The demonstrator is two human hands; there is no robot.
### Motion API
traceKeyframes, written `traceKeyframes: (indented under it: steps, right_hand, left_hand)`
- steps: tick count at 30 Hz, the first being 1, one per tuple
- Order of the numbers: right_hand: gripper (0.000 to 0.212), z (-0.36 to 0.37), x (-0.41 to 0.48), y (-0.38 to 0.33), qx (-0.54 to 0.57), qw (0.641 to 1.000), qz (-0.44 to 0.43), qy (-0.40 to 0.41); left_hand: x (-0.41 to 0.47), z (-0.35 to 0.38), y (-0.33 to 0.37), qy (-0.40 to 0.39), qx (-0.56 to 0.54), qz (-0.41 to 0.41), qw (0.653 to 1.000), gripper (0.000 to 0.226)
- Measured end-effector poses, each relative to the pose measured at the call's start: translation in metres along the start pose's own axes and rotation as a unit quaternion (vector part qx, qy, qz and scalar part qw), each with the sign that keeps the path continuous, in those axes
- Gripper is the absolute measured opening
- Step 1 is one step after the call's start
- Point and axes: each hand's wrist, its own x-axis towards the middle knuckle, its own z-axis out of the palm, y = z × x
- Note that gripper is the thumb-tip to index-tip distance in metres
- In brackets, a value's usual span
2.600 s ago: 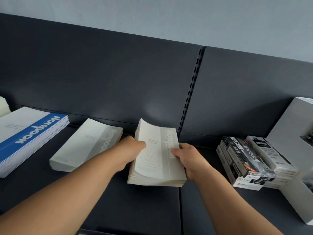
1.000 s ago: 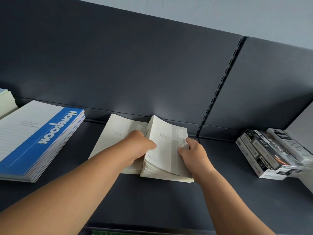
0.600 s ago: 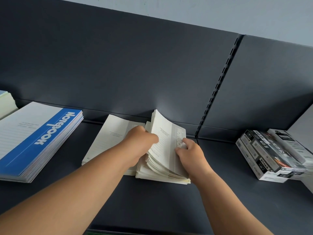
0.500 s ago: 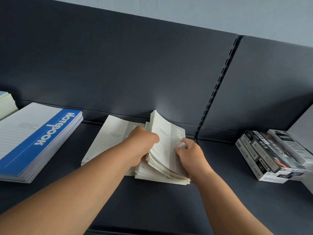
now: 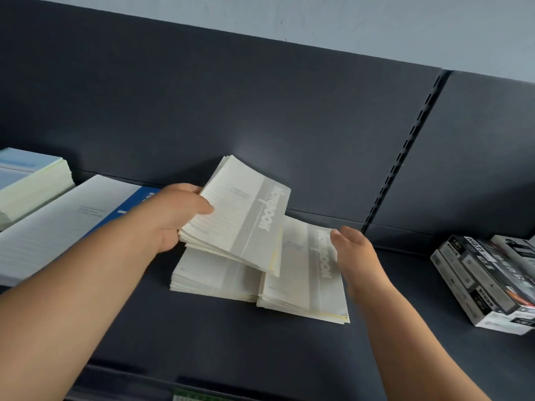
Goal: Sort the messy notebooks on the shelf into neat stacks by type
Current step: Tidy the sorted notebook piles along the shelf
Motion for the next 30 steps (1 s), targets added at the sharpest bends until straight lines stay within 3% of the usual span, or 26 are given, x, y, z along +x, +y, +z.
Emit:
traceKeyframes:
  steps: [1,3,6,8,12,15,19,22,24,26,28,30]
  right_hand:
    - [0.015,0.005,0.000,0.001,-0.014,1.000,0.006,0.007]
    - [0.031,0.014,0.001,0.006,-0.036,0.999,0.022,0.008]
    - [0.006,0.019,-0.002,0.013,-0.076,0.997,0.015,0.000]
    - [0.037,0.019,-0.006,0.015,-0.104,0.995,0.009,0.003]
    - [0.038,0.019,-0.012,0.015,-0.151,0.988,0.010,0.010]
    - [0.051,0.020,-0.013,0.012,-0.166,0.986,0.016,-0.012]
    - [0.063,0.012,-0.016,0.009,-0.144,0.989,0.008,-0.037]
    - [0.098,0.000,-0.021,0.013,-0.167,0.983,0.006,-0.080]
    - [0.114,-0.006,-0.031,0.014,-0.253,0.957,-0.017,-0.143]
    - [0.123,-0.007,-0.043,0.012,-0.362,0.911,-0.042,-0.190]
    - [0.130,-0.002,-0.049,0.012,-0.430,0.878,-0.055,-0.203]
    - [0.133,0.003,-0.051,0.014,-0.454,0.867,-0.062,-0.194]
  left_hand:
    - [0.001,-0.006,-0.002,0.008,0.028,0.001,1.000,0.028]
    - [0.004,-0.013,-0.010,0.020,0.080,-0.003,0.997,0.030]
    - [0.009,-0.017,-0.023,0.030,0.109,-0.027,0.993,0.029]
    - [0.012,-0.015,-0.030,0.030,0.113,-0.040,0.992,0.026]
    - [0.014,-0.002,-0.043,0.035,0.146,-0.049,0.987,0.019]
    - [0.013,0.008,-0.052,0.021,0.190,-0.062,0.980,0.020]
    - [0.011,0.010,-0.054,-0.033,0.191,-0.066,0.979,0.040]
    - [0.007,0.003,-0.053,-0.080,0.175,-0.047,0.980,0.090]
    - [0.003,0.001,-0.053,-0.102,0.273,-0.002,0.957,0.116]
    - [-0.004,0.002,-0.053,-0.129,0.413,0.019,0.901,0.129]
    - [-0.009,0.006,-0.054,-0.135,0.519,0.026,0.844,0.133]
    - [-0.011,0.010,-0.057,-0.116,0.570,0.039,0.812,0.131]
